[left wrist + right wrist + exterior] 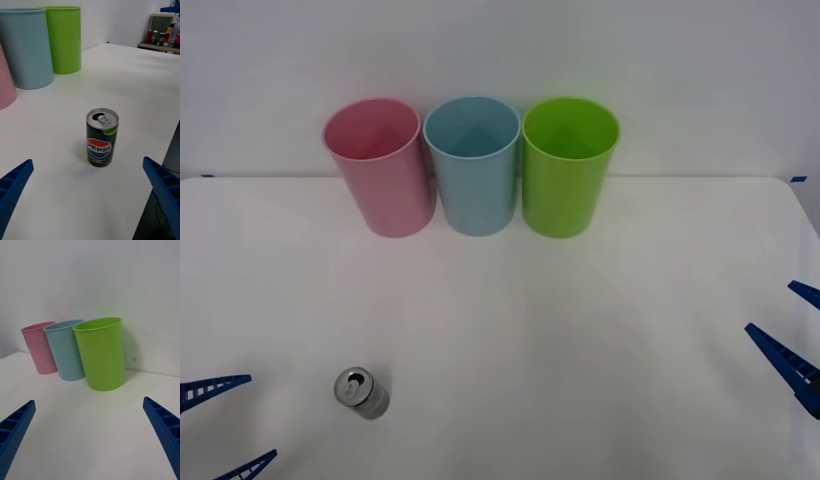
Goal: Grasp the object on the table and drop it into the matching bin: aluminum can to the light blue bin, PET bottle to the pink bin.
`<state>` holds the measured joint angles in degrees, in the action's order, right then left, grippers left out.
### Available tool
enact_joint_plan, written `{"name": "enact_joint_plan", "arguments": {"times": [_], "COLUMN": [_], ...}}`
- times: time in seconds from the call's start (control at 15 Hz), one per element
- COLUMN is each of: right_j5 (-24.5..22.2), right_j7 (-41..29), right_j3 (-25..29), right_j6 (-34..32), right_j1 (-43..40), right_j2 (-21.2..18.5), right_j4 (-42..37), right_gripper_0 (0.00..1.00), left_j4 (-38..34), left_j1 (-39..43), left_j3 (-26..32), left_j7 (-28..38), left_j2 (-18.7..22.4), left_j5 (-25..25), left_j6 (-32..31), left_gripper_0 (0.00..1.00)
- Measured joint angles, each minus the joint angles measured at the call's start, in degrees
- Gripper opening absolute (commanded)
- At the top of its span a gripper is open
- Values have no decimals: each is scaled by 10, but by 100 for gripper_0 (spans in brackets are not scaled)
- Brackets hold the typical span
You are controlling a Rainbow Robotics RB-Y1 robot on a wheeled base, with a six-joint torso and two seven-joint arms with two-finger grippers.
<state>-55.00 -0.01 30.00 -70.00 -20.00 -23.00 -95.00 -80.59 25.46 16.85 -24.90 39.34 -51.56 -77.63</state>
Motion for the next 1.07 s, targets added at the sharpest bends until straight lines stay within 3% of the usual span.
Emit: {"name": "enact_joint_plan", "arguments": {"times": [1.07], "right_j5": [0], "right_j7": [0], "right_j3": [0], "right_j6": [0], "right_j1": [0], "right_j2": [0], "right_j4": [0], "right_gripper_0": [100], "left_j4": [12], "left_j1": [-5], "left_j3": [-8], "left_j7": [-43], "left_j2": [-135], "left_j5": [-65], "left_j6": [46], "left_gripper_0": [100]}}
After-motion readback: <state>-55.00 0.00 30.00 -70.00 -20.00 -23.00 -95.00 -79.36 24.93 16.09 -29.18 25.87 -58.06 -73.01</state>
